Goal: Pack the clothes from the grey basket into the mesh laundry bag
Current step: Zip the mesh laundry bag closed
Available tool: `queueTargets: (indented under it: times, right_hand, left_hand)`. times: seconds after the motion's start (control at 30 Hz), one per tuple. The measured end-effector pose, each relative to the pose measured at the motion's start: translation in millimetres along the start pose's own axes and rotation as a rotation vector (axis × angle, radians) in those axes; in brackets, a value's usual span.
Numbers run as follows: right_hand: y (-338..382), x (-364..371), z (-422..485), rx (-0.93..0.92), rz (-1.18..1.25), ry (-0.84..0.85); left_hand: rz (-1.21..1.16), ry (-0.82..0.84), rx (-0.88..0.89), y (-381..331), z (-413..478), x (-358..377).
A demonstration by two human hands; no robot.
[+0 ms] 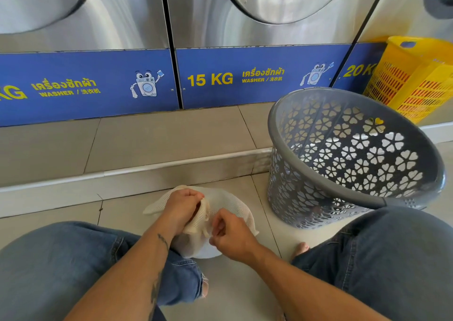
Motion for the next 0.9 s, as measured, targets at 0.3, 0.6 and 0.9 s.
queueTargets:
  times: [0.3, 0.6, 0.9]
  right_hand:
    - [7, -10, 8, 0.022, 0.173, -0.086]
    - [20, -12, 3, -0.058, 0.080, -0.058]
    - [23, -10, 6, -0.093, 0.008, -0.075]
  left_hand:
    - [0.179, 0.017, 0.080, -13, -4, 5]
    - [0.203, -0.024, 0.108, -12, -6, 0]
    - [0.138, 0.022, 0.034, -1, -2, 5]
Point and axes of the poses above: each hand's wrist, its own z-axis towards the middle knuckle, its own x-axis out of the palm, y = z × x, the point moved 10 cm from there along z, towards the middle knuckle, and after that the axes turned 4 degrees about -y, right-handed, at the moved point
